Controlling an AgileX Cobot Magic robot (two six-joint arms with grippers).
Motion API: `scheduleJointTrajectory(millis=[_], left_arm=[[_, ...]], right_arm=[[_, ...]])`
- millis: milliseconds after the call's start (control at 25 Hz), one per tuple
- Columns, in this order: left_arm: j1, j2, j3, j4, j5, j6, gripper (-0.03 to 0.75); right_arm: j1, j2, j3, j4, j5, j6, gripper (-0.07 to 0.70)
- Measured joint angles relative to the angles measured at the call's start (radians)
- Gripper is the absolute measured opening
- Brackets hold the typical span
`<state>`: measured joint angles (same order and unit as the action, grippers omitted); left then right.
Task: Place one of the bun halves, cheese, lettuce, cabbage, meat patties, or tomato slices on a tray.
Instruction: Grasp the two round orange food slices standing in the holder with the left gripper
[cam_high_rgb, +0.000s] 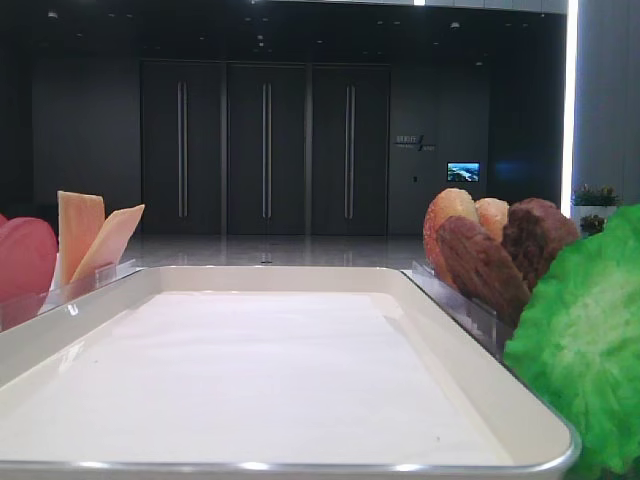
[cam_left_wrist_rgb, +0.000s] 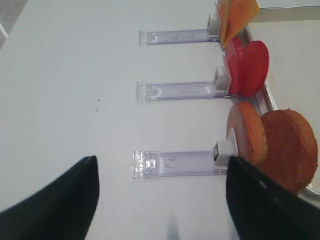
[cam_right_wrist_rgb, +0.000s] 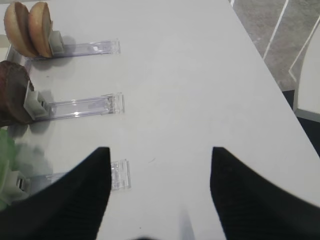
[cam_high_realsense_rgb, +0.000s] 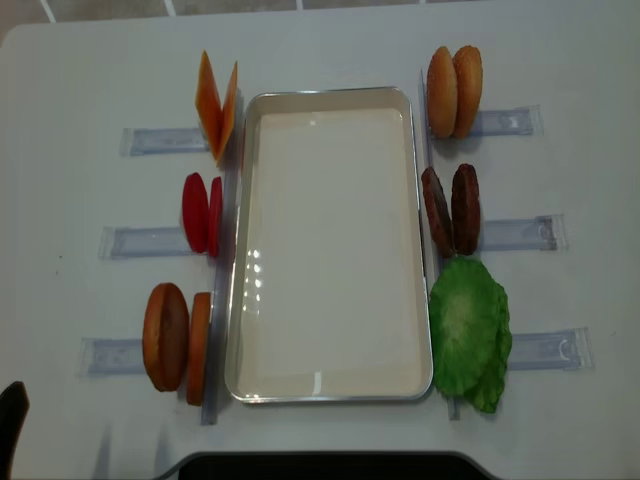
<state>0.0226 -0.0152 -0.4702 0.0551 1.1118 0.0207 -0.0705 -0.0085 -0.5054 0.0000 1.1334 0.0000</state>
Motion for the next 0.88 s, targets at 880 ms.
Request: scheduleJointTrajectory(millis=[880], left_arm=[[0.0, 0.0, 0.0, 0.027, -0.001, 0.013, 0.597]], right_arm=[[0.0, 0.0, 0.0, 0.0, 0.0, 0.0, 0.416]])
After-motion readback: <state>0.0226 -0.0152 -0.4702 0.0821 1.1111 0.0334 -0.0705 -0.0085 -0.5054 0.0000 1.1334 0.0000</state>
